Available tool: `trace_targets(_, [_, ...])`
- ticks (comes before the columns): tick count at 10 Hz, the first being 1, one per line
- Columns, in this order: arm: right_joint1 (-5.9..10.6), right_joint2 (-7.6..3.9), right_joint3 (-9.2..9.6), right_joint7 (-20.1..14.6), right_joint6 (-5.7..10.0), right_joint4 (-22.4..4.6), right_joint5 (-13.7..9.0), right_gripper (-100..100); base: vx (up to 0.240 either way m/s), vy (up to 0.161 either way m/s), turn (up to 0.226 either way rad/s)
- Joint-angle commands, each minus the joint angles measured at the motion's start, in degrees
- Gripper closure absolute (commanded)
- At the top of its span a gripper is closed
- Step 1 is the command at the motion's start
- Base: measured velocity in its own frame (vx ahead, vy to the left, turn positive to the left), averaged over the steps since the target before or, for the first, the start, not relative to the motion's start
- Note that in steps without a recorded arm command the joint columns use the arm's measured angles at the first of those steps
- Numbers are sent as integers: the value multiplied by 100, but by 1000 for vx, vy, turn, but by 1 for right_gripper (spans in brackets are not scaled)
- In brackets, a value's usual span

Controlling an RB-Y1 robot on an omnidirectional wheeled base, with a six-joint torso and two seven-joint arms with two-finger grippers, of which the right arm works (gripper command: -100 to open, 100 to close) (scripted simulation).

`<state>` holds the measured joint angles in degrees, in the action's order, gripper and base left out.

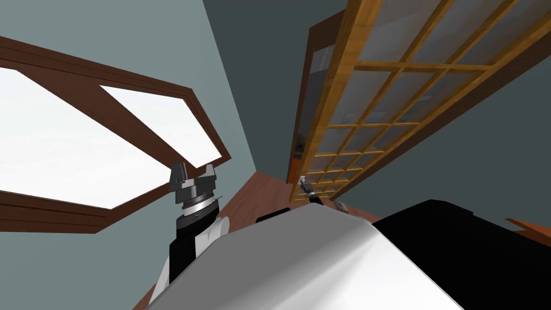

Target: Pull the door open

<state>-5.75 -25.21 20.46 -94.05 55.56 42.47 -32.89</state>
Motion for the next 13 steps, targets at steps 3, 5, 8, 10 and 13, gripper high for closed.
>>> trace_targets(3, [-119,-130,186,-182,190,-8,91,100,-180,-23,102])
trace_targets(5, [-217,-263,333,-341,378,-12,164,100,-266,-58,140])
trace_targets(8, [-331,-418,505,-525,597,-18,249,100,-214,-54,91])
trace_targets(10, [-357,-421,559,-565,662,-86,274,100,-118,-20,90])
trace_targets(13, [-406,-511,652,-696,876,-190,315,100,-224,-67,160])
